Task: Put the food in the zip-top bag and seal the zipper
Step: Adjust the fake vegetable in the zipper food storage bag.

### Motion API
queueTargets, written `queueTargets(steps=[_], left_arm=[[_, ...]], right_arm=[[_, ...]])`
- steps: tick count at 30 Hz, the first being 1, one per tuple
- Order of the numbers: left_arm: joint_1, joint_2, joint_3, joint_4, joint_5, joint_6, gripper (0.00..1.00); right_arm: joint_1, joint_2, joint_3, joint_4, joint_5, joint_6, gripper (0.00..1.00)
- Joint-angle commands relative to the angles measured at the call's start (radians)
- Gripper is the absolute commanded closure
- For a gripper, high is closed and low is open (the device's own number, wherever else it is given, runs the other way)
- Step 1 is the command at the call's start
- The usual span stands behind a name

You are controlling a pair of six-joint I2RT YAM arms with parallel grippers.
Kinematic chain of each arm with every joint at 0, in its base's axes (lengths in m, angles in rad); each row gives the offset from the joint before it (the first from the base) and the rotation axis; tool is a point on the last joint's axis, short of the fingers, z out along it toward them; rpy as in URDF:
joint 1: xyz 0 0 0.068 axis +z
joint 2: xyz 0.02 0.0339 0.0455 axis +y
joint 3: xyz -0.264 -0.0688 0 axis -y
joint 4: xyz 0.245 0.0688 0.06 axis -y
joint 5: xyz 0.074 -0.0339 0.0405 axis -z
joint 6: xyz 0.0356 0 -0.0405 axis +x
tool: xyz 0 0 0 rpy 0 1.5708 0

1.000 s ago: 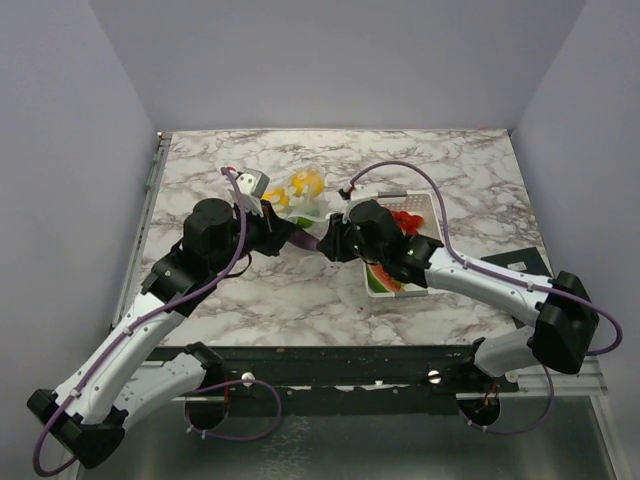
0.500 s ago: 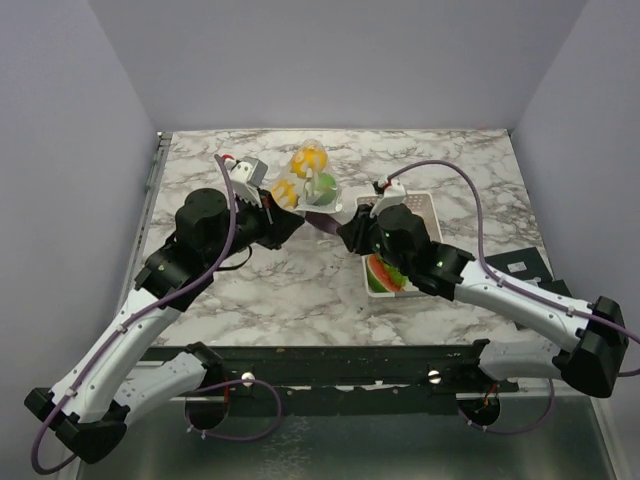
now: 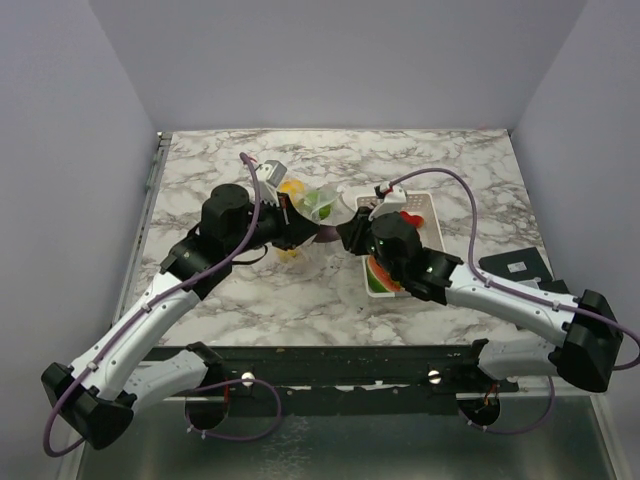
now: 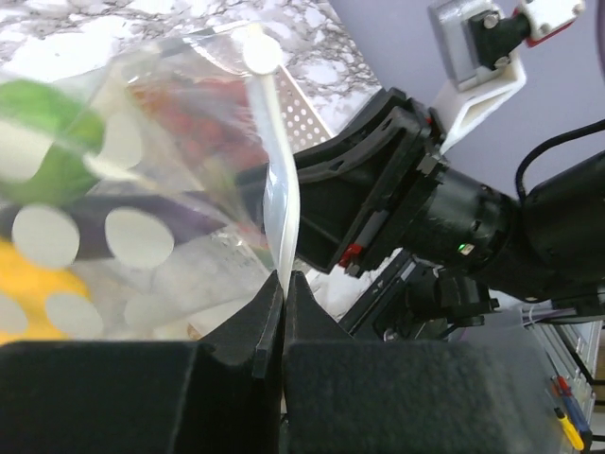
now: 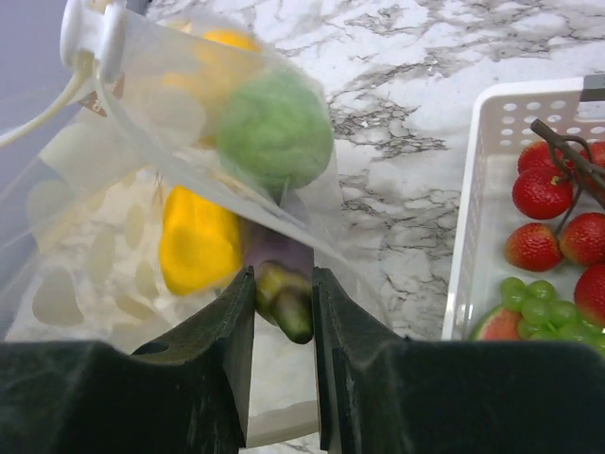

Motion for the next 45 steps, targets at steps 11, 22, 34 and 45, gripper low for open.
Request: queueTargets(steps=[11, 22, 34, 45], left_arm=[[-0.003, 0.072, 0.019, 0.043, -0.017, -0.019, 0.94], [-0.002, 0.104, 0.02, 0.041, -0.024, -0.068, 0.92], [-0.001, 0.095, 0.057, 0.048, -0.01, -0.078, 0.9], [-0.001, 0.102, 0.038, 0.083, 0.015, -0.092, 0.9]], right_arm=[[0.004, -0.016, -0.072, 0.188, -0.015, 0.075, 0.99], [0.004, -0.078, -0.13, 0.241, -0.021, 0.109, 0.99], [0.006, 0.061, -0.143, 0.211, -0.096, 0.131, 0.99], [0.007, 0.159, -0.15, 0.198, -0.154, 0.14, 0.99]])
